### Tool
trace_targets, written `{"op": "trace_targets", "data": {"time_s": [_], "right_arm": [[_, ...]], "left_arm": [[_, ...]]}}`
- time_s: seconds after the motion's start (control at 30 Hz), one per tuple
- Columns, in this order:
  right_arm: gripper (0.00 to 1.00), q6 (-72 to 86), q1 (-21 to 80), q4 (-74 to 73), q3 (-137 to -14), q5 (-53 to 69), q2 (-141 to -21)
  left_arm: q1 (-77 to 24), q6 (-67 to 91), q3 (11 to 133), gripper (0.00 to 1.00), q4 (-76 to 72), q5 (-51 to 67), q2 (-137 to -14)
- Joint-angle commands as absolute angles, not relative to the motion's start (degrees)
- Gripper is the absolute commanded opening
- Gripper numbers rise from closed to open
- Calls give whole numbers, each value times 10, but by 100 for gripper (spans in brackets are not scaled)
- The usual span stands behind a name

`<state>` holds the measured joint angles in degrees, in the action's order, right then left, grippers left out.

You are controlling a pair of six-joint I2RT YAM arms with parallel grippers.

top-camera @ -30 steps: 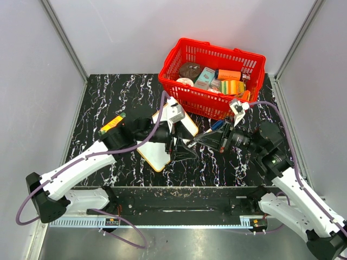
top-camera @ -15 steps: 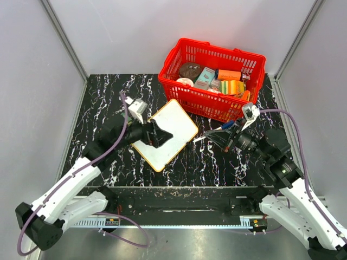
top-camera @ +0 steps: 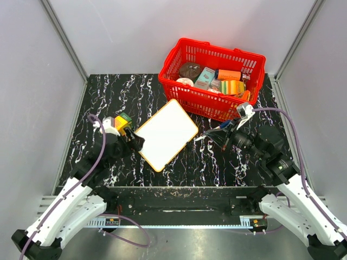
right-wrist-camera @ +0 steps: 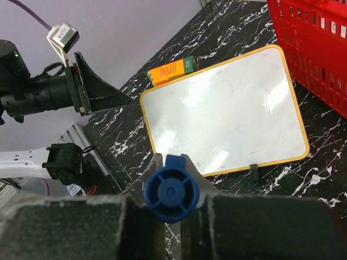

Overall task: Write a sentence on the whiteboard
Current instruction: Adjust the whiteboard stand at the center of the board.

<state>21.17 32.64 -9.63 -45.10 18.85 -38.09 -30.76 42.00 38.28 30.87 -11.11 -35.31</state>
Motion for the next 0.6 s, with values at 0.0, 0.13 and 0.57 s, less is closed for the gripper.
{"op": "trace_targets", "data": {"time_s": [0.0, 0.13, 0.57], "right_arm": [[0, 191, 329, -83, -460, 175, -384], [0, 187, 329, -83, -461, 176, -388], [0, 184, 329, -88, -458, 178, -375]], "left_arm": [[-289, 495, 345, 87, 345, -153, -342], [-255, 483, 291, 85, 246, -99, -337], [-160, 439, 135, 63, -94, 129, -344]]}}
